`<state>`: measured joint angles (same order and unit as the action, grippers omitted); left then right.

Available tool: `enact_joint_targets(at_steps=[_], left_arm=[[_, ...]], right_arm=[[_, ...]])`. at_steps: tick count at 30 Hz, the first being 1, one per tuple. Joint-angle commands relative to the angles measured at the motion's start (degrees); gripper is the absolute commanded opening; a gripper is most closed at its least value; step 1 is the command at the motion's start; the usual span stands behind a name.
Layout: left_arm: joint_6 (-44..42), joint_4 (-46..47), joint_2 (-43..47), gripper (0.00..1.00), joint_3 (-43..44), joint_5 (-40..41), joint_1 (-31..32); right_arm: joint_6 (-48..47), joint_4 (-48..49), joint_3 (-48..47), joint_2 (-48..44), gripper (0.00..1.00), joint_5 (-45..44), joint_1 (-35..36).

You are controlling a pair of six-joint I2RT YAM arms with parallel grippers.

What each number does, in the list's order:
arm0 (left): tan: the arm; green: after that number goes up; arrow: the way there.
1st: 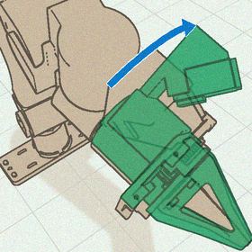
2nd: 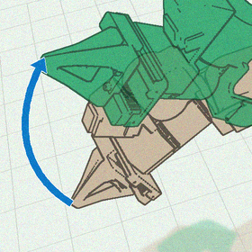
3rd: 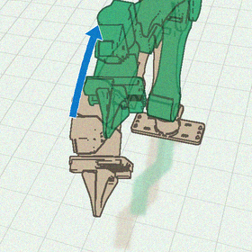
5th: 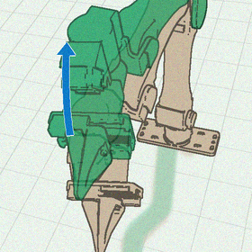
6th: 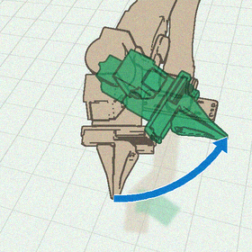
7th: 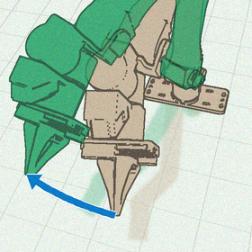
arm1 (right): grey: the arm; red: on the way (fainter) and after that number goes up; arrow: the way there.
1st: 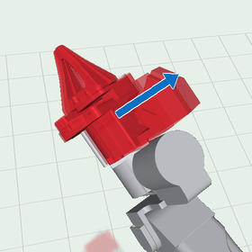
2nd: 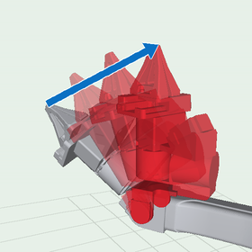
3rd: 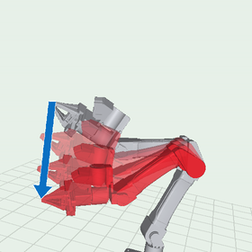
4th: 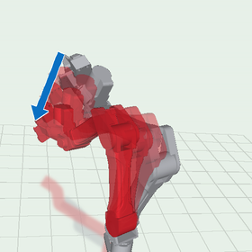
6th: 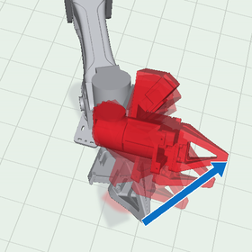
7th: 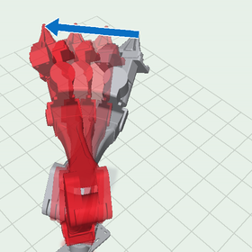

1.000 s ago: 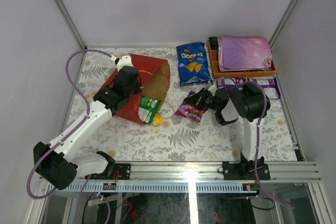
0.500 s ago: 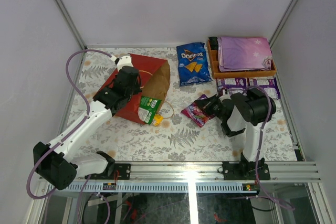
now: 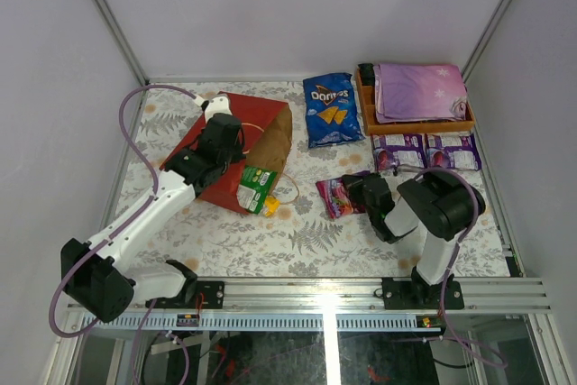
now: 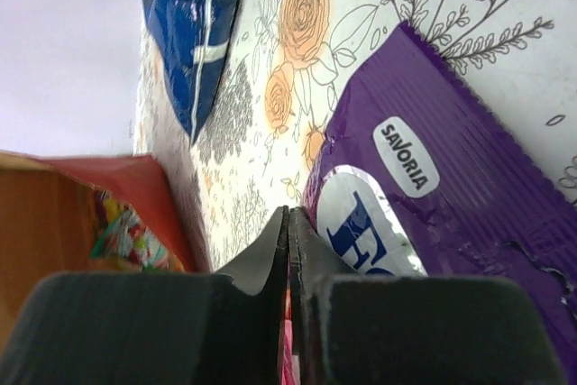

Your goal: Take the snacks out of the paper bag

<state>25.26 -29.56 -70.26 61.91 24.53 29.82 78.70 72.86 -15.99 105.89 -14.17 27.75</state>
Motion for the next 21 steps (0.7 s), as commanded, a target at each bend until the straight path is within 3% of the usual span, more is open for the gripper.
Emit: enact_joint_targets(at_steps=[1, 7, 9, 12, 13, 16, 18, 21], left_arm=[[-0.03, 1.08, 0.23, 0.0, 0.78, 0.39, -0.47], [-0.37, 0.81, 0.56, 0.0, 0.53, 0.99, -0.45], [-0.42, 0.42, 0.57, 0.0, 0.58, 1.57, -0.55], [-0.46, 0.42, 1.19, 0.0, 0.33, 1.94, -0.53], [-0.43, 0.58, 1.42, 0.0, 0.25, 1.88, -0.55], [-0.5, 0.65, 1.74, 0.0, 0.16, 1.66, -0.53], [-0.56, 0.79, 1.87, 0.0, 0.0, 1.5, -0.52], [-0.63, 1.17, 1.89, 0.0, -0.04, 0.7, -0.53]], right_arm=[[4.72, -18.5, -4.15, -1.55, 0.0, -18.47, 4.38], [-0.14, -14.37, -10.06, 0.78, 0.0, -20.14, 4.6], [-4.78, -13.66, -11.04, -2.06, 0.0, -17.99, 4.6], [-9.19, -21.09, -11.77, -11.34, 0.09, -16.49, 4.68], [-10.54, -24.55, -11.78, -15.34, 0.14, -16.25, 4.76], [-13.56, -39.97, -12.07, -27.48, 0.55, -15.08, 5.17], [-13.5, -48.88, -12.06, -33.21, 0.75, -13.93, 5.68], [-12.01, -52.33, -7.52, -38.05, 0.79, -8.65, 5.74]])
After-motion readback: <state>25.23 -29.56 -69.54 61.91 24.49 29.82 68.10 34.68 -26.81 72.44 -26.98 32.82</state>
